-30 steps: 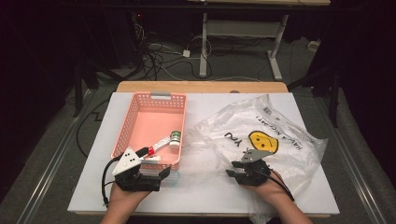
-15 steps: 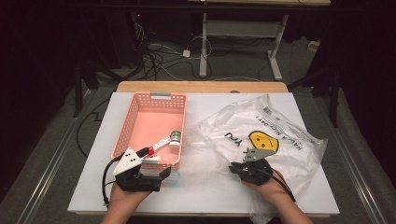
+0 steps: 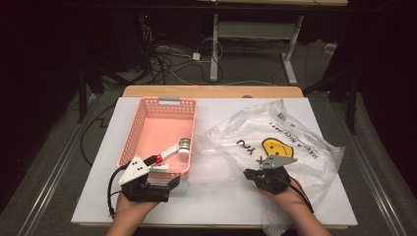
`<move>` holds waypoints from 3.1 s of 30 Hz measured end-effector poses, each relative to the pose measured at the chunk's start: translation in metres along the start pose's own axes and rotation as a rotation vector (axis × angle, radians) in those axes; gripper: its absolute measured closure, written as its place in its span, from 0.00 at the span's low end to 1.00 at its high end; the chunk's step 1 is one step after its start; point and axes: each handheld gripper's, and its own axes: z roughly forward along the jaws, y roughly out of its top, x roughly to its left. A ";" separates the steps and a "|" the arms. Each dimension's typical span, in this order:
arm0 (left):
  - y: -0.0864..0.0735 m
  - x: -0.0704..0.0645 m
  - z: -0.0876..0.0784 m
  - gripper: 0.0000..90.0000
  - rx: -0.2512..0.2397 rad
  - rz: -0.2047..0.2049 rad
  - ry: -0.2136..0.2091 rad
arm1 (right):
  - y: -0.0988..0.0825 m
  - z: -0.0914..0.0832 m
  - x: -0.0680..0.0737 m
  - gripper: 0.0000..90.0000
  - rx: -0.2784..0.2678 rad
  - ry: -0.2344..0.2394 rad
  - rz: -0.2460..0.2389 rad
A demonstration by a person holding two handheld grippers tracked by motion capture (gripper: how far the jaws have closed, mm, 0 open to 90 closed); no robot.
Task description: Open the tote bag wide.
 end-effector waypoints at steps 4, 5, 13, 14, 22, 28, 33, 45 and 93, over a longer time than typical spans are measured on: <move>0.000 0.000 0.000 0.00 0.001 0.002 0.000 | 0.001 -0.003 -0.001 0.99 -0.020 -0.006 -0.005; 0.000 0.000 0.000 0.00 0.000 0.001 0.000 | 0.002 -0.004 -0.001 1.00 -0.024 -0.009 -0.008; 0.000 0.000 0.000 0.00 0.003 0.004 0.002 | 0.001 -0.006 -0.005 1.00 -0.040 -0.003 0.005; 0.000 0.000 0.000 0.00 0.003 0.004 0.003 | 0.001 -0.007 -0.006 1.00 -0.042 -0.006 0.001; 0.000 0.000 0.000 0.00 0.007 0.008 0.002 | 0.003 -0.015 -0.007 1.00 -0.106 -0.042 0.028; 0.000 0.000 0.000 0.00 0.005 0.007 0.002 | 0.010 -0.031 -0.011 1.00 -0.194 -0.078 0.040; 0.001 -0.001 0.000 0.00 0.005 0.006 0.002 | 0.020 -0.046 -0.014 1.00 -0.263 -0.099 0.044; 0.002 0.001 0.003 0.00 0.007 0.016 0.000 | 0.042 -0.052 -0.029 1.00 -0.312 -0.141 0.070; -0.002 0.054 -0.029 0.00 0.007 -0.087 0.161 | 0.052 -0.080 -0.026 1.00 -0.470 -0.173 0.019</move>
